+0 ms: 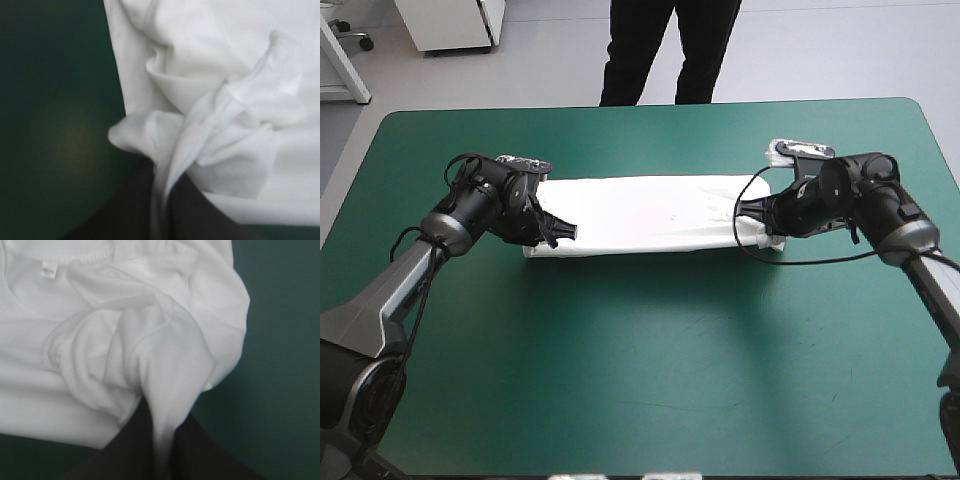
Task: Fold the cloth
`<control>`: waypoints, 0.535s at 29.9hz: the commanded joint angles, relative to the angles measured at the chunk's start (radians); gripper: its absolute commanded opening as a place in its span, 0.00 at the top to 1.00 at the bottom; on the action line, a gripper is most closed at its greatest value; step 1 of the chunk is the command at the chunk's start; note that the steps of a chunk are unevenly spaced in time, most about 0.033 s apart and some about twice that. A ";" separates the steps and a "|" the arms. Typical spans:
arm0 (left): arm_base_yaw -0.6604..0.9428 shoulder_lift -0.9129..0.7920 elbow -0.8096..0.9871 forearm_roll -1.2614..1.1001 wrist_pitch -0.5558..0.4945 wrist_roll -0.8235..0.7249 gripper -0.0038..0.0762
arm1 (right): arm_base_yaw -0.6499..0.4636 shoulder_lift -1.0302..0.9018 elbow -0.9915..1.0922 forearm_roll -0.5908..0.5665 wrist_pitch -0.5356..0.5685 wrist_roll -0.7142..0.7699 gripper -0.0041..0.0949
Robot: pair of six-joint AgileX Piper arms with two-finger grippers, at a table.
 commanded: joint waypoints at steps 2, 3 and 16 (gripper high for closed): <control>0.011 0.057 -0.155 0.062 -0.027 0.025 0.96 | -0.073 0.052 -0.130 0.078 -0.044 -0.081 0.98; 0.011 0.077 -0.183 0.073 -0.034 0.025 0.96 | -0.078 0.070 -0.150 0.081 -0.051 -0.089 0.98; 0.031 0.343 -0.540 0.139 -0.074 0.017 0.96 | -0.092 0.338 -0.436 0.072 -0.090 -0.118 0.98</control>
